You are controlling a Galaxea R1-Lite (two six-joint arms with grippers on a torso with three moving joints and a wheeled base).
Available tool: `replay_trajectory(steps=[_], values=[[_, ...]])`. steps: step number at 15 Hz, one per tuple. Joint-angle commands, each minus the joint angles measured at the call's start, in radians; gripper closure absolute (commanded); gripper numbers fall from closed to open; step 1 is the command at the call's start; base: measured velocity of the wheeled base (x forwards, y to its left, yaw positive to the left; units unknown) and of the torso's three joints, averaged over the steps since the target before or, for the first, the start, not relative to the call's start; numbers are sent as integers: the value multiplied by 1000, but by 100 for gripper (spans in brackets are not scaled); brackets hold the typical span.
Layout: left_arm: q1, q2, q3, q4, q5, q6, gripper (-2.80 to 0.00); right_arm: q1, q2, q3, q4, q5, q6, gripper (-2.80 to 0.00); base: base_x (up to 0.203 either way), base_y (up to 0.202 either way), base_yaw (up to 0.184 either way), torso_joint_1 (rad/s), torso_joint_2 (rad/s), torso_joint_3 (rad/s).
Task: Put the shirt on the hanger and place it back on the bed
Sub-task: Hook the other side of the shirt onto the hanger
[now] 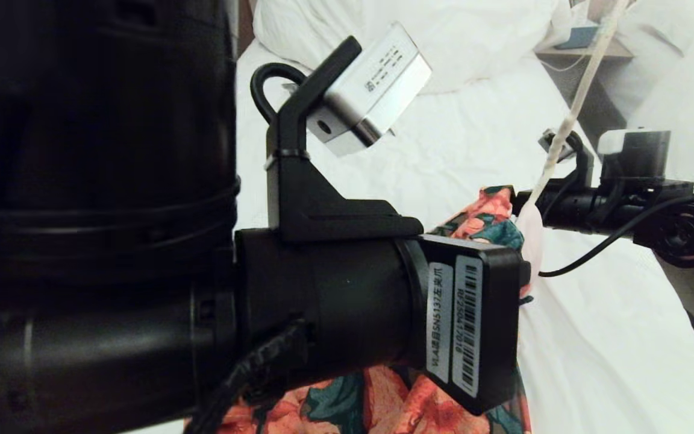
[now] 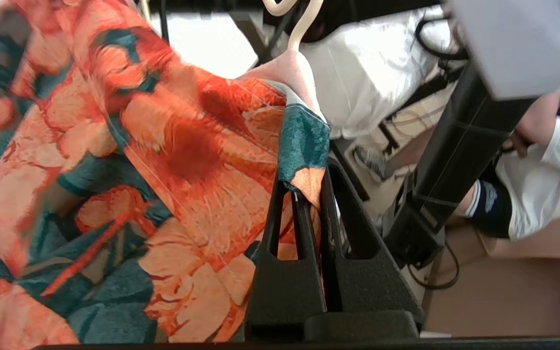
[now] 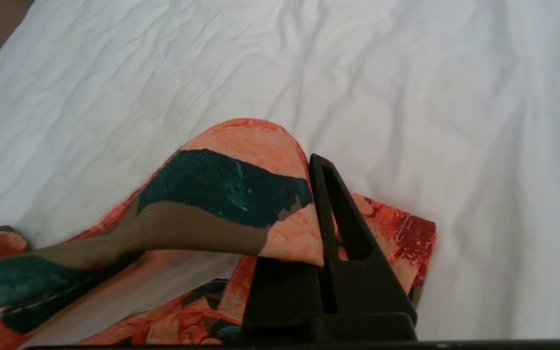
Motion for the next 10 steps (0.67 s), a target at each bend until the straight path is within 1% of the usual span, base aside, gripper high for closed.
replay_trajectory(steps=[1, 3, 7, 10], values=[[-3, 17, 1, 0, 3, -3, 0, -1, -23, -18, 32, 6, -1, 0, 0, 0, 0, 0, 0, 0], [-3, 18, 1, 2, 3, -3, 0, -11, -32, -48, 89, 10, -2, 0, 0, 0, 0, 0, 0, 0], [-4, 33, 1, 0, 4, -3, 0, -38, -37, -116, 205, 41, -5, 0, 0, 0, 0, 0, 0, 0], [3, 25, -3, 0, 10, -3, 0, -63, -34, -133, 274, 43, -67, 0, 0, 0, 0, 0, 0, 0]])
